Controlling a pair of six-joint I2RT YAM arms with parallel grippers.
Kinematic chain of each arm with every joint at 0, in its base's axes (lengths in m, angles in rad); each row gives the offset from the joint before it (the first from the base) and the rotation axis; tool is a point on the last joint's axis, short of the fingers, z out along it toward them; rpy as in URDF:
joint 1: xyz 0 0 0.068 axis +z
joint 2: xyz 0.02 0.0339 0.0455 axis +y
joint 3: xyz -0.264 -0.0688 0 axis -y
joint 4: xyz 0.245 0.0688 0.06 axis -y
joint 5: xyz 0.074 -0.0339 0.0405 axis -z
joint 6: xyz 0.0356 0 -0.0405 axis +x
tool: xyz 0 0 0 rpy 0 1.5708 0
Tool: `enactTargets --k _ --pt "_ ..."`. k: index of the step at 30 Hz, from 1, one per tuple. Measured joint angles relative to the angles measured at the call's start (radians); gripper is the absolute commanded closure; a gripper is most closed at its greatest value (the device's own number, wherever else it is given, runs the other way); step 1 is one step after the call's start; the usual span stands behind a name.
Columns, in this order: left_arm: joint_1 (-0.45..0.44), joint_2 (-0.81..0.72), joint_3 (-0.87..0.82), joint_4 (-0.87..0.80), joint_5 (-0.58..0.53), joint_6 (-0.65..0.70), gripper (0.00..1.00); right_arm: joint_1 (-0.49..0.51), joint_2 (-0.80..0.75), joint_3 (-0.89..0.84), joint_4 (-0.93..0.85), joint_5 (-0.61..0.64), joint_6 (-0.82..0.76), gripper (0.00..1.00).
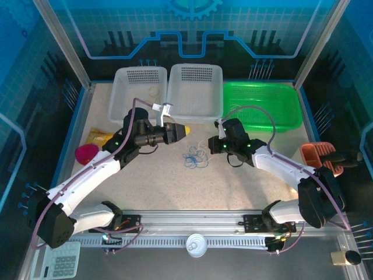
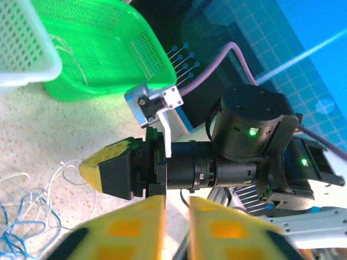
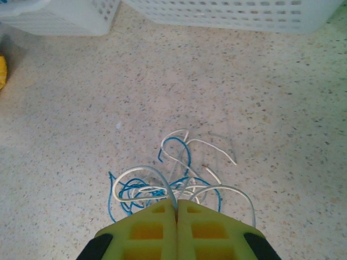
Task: Untangle the cables
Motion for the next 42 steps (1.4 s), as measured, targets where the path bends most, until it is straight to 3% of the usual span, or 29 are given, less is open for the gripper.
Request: enactTargets --k 7,10,19,27,34,37,42 --pt "0.0 0.0 -0.104 -0.007 -0.109 0.108 0.39 0.0 -0.034 0.008 0.017 -0.122 -0.024 1.0" --pt "0.0 0.0 -0.173 -0.008 -0.153 0.152 0.33 0.0 -0.051 0.026 0.018 -0.165 -0.031 1.0" --pt "-0.021 0.044 -0.212 0.048 -0.19 0.246 0.29 0.0 -0.077 0.078 0.018 -0.245 -0.03 1.0" --pt "-0.045 0.152 -0.2 0.101 -0.198 0.271 0.31 0.012 -0.091 0.078 0.016 -0.266 -0.026 1.0" --pt "-0.047 0.22 -0.167 0.153 -0.2 0.27 0.37 0.035 -0.109 0.079 0.016 -0.269 -0.019 1.0" --pt "-0.048 0.237 -0.156 0.171 -0.2 0.267 0.45 0.047 -0.109 0.085 0.014 -0.273 -0.019 1.0" --pt "-0.052 0.266 -0.14 0.198 -0.197 0.267 0.9 0.053 -0.113 0.095 0.011 -0.274 -0.019 1.0"
